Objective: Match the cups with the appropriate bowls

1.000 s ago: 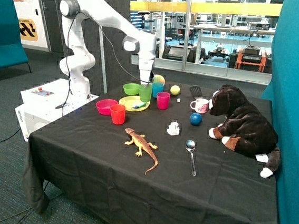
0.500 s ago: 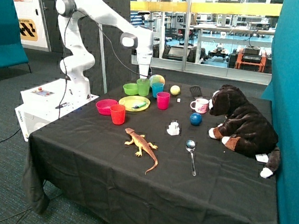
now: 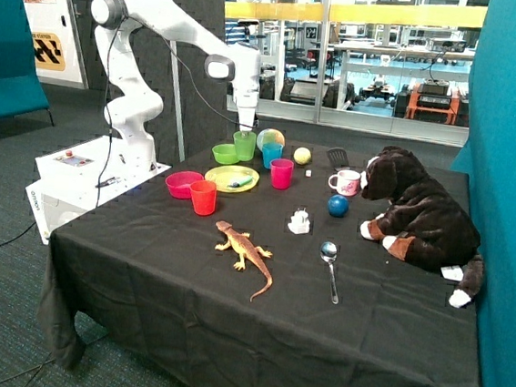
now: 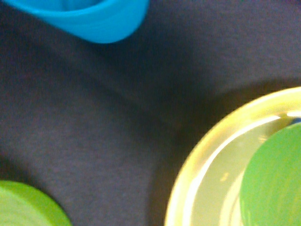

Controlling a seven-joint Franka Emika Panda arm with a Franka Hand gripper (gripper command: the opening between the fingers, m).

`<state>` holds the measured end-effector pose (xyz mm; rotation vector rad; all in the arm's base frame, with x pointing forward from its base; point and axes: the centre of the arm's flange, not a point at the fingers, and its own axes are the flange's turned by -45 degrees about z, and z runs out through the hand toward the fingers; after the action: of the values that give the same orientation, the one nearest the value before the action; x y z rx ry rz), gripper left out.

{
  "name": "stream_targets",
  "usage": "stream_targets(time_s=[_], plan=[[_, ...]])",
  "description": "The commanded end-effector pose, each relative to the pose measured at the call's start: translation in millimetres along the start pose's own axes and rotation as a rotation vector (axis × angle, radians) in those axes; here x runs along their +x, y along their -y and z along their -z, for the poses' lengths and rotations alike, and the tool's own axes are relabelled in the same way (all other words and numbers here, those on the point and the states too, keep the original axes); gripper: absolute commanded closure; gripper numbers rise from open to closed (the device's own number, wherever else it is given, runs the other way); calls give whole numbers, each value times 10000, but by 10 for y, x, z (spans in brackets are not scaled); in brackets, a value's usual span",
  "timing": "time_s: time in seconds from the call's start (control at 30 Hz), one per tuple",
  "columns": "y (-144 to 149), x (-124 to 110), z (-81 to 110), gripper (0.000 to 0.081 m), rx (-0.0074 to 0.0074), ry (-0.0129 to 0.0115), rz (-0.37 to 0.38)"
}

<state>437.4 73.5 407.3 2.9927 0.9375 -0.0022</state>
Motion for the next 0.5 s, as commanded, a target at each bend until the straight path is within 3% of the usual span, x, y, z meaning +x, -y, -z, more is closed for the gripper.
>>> stream_targets(time_s=[0.0, 0.27, 0.47], plan=[[290, 33, 10, 808, 47, -32, 819], [721, 133, 10, 808, 44, -35, 2189], [1034, 48, 13, 808, 43, -36, 2858]])
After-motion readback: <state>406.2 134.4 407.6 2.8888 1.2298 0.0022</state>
